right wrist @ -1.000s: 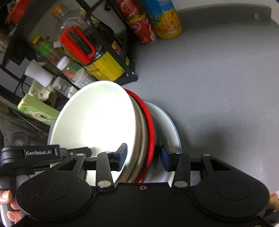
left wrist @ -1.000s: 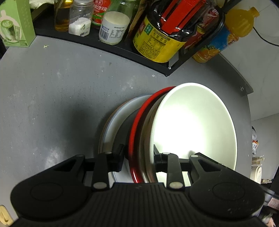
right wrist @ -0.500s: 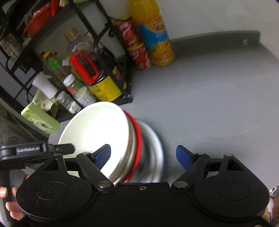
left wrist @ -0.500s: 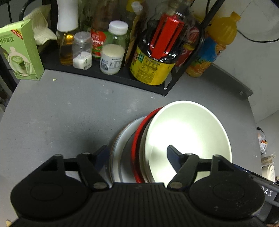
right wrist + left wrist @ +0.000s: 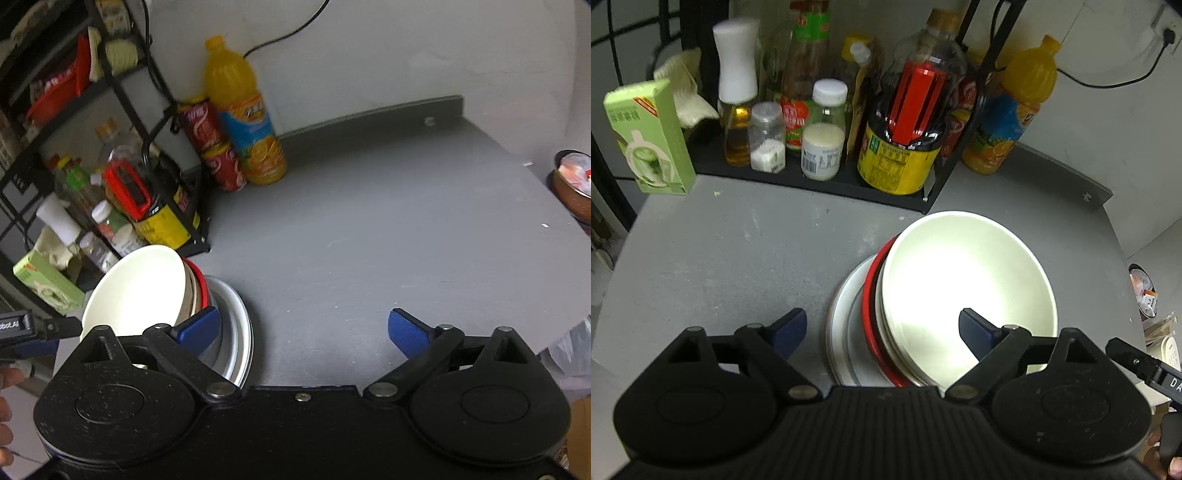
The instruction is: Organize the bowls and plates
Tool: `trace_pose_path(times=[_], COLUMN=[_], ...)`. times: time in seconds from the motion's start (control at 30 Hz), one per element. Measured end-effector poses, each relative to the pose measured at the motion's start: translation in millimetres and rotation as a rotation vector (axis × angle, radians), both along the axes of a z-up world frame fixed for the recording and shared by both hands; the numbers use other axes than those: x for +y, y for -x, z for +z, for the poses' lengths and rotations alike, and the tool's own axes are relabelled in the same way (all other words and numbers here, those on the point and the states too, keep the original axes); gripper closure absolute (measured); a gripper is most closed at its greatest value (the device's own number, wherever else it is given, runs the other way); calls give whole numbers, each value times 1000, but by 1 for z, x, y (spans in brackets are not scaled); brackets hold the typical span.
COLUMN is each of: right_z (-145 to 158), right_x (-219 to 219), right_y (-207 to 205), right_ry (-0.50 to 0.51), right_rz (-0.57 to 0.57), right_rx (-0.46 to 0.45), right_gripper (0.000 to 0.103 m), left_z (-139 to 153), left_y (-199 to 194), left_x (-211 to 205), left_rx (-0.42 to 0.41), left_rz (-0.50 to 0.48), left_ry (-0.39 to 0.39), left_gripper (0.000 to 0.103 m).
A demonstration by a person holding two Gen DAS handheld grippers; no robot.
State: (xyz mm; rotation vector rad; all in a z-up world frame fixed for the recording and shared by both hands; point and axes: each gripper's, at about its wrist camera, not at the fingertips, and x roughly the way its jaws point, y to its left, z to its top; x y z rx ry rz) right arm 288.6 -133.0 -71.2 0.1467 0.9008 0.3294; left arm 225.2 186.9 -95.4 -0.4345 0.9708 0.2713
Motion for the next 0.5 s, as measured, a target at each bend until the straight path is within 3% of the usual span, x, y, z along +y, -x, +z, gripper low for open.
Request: trace_pose_path(times=[0.5], right_z=[44], right_x=[-51], right_y=[89], right_ry=[-24], right_rz=[-16], right_rx=[-101], right_gripper=[0], left_z=[62], left_y=[82], left_x=[-56], left_rx=[-84], left_rz=[-63], left_ry=[-90], left_gripper=[11])
